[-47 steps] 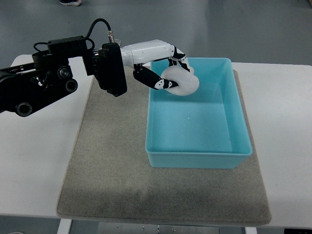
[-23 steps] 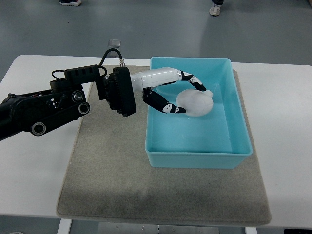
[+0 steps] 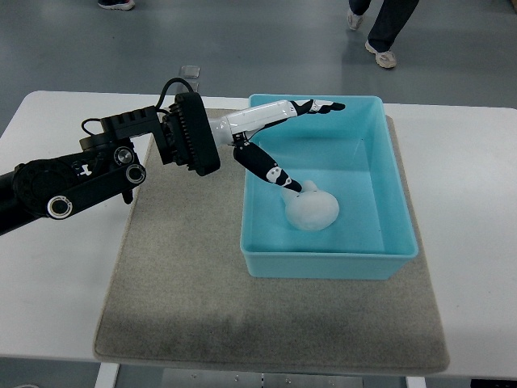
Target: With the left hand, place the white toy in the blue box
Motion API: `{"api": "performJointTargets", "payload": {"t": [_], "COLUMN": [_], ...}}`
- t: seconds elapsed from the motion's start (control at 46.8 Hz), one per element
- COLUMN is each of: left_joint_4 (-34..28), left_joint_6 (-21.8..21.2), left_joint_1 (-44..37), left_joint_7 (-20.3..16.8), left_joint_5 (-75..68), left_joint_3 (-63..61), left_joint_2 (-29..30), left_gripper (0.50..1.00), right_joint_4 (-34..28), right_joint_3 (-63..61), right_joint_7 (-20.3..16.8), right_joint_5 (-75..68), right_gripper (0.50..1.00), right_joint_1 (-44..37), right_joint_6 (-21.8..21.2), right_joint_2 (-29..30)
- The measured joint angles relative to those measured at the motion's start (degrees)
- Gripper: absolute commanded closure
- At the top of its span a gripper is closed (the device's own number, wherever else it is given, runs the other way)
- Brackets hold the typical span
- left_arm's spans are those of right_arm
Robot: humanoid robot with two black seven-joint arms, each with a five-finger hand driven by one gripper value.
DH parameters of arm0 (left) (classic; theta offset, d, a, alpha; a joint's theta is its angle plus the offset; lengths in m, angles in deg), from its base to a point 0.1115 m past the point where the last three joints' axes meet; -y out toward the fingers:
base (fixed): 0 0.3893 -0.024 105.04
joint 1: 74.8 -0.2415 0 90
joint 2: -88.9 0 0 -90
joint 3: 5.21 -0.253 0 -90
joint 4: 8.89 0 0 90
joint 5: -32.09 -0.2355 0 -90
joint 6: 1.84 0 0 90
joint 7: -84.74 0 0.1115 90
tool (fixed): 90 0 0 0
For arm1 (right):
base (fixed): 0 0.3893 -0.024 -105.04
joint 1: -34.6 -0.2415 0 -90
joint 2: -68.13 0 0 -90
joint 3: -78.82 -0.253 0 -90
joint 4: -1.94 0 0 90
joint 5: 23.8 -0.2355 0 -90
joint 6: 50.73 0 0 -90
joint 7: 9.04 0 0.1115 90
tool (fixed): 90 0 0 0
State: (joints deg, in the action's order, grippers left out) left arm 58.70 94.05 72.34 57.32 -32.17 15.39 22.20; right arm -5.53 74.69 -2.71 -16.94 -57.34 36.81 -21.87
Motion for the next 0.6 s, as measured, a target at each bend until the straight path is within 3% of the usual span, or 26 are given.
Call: {"api": "performJointTargets", "payload": {"t": [0.342,0.599], "left_joint_4": [-5.8,-11.0], "left_joint_6": [-2.0,-6.8], "left_joint_1": [-0.4,-2.1], "left_joint_7": [0.1,0.1], "left_joint_5": [31.3,51.4], "left_joint_3": [1.7,4.0], "left_joint_2": [0.8,2.1], "left_gripper": [0.506,0.504], "right_joint_4": [0.0,0.0], "right_joint_3": [0.0,0.0], "right_joint_7": [0.0,0.0], "right_joint_5": [0.0,0.0], "right_gripper": [0.564,0.564], "right_joint_1": [0.0,0.0], "right_joint_6": [0.0,0.0], "right_joint_2": [0.0,0.0]}}
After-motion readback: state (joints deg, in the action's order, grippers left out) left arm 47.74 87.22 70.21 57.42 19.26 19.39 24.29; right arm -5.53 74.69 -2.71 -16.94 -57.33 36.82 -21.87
